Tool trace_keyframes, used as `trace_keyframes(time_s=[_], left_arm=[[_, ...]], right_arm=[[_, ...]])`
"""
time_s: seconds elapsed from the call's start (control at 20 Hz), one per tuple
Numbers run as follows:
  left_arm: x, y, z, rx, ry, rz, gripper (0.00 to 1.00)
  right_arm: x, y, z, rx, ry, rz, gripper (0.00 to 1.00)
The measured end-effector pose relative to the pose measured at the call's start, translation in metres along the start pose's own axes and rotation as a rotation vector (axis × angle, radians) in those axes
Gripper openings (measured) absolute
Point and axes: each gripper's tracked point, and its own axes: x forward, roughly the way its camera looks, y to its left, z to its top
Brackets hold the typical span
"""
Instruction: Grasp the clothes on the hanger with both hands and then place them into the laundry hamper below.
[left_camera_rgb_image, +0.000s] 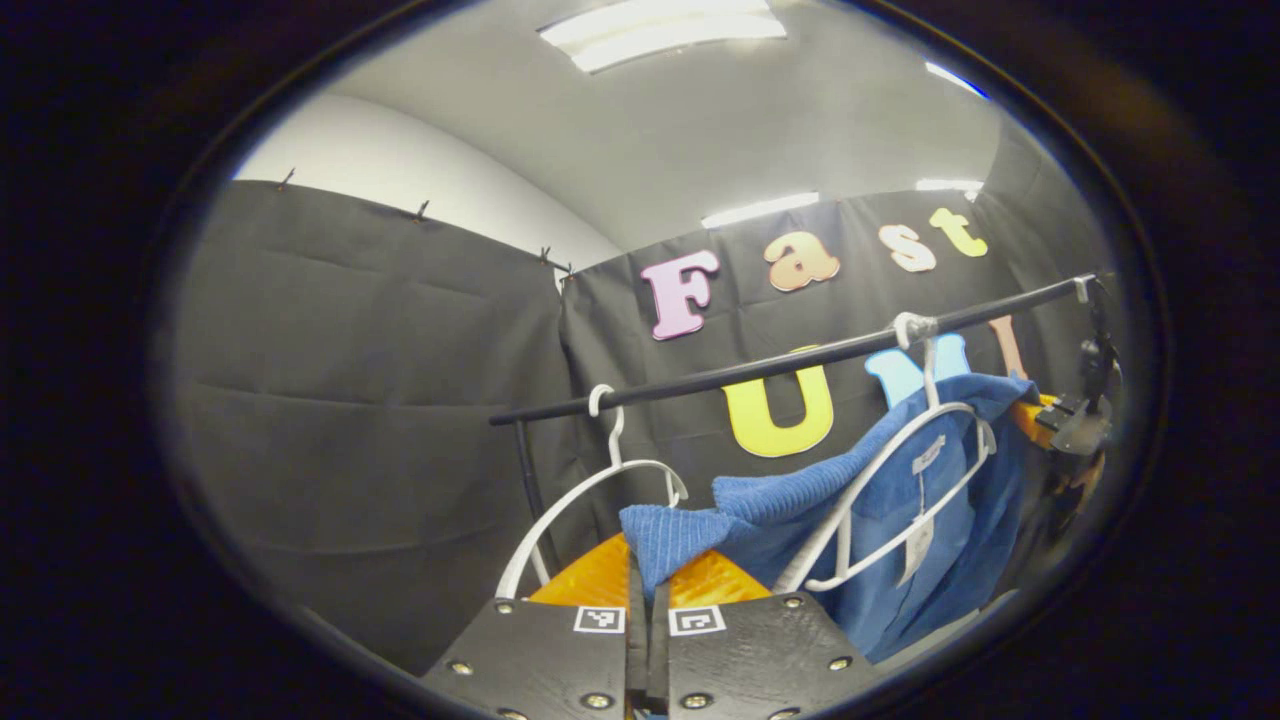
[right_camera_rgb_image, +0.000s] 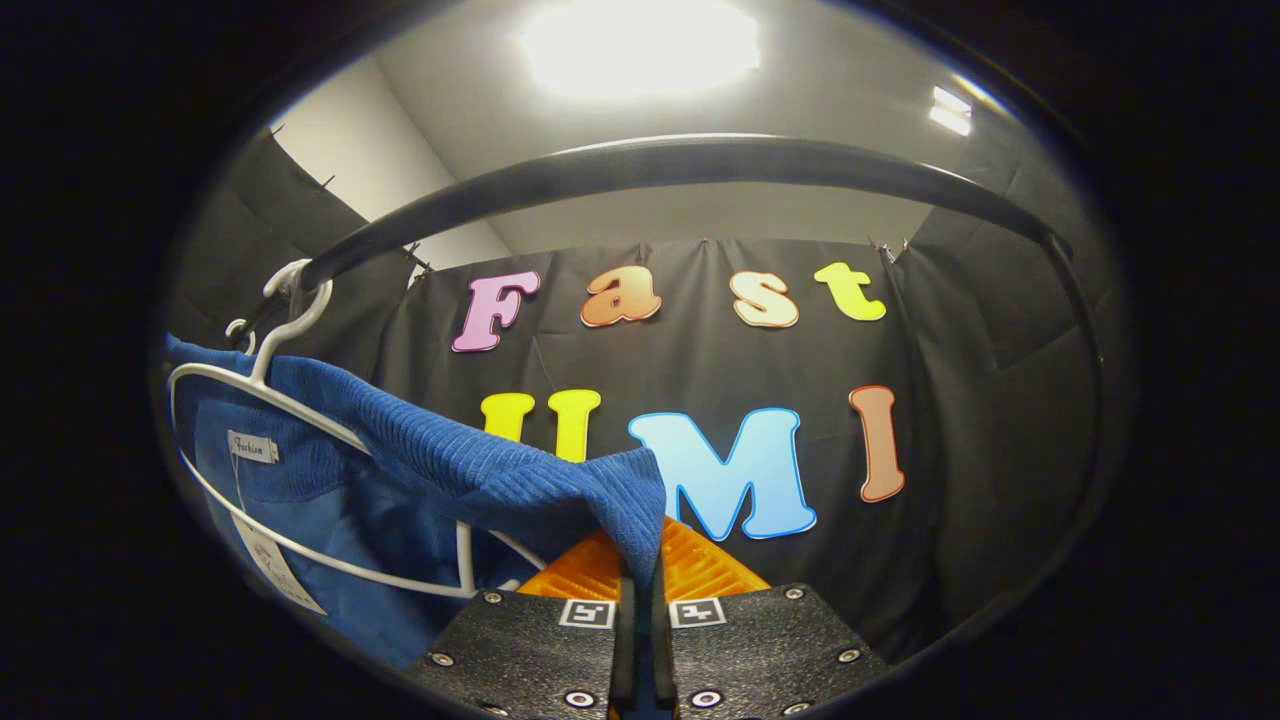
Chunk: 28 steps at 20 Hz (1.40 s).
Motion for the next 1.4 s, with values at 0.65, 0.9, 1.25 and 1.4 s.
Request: trace_keyframes(time_s=[0.65,0.9,1.25,1.4], left_arm=[[0.062,-0.03,-0.049,-0.181,0.062,-0.127,0.01],[0.067,-0.034,-0.047,-0.207,0.052,-0.135,0.01],[0.061,-0.022,-0.015,-0.253,-0.029,-0.114,0.01],[0.059,-0.026,-0.026,-0.204,-0.014,-0.114,0.01]], right_arm=[[0.021,-0.014,-0.03,-0.051,0.05,-0.056,0.05],[0.024,-0.018,-0.025,-0.023,0.041,-0.09,0.06],[0.054,-0.012,-0.018,0.026,0.019,-0.104,0.05],[0.056,-0.012,-0.039,0.029,0.061,-0.099,0.05]])
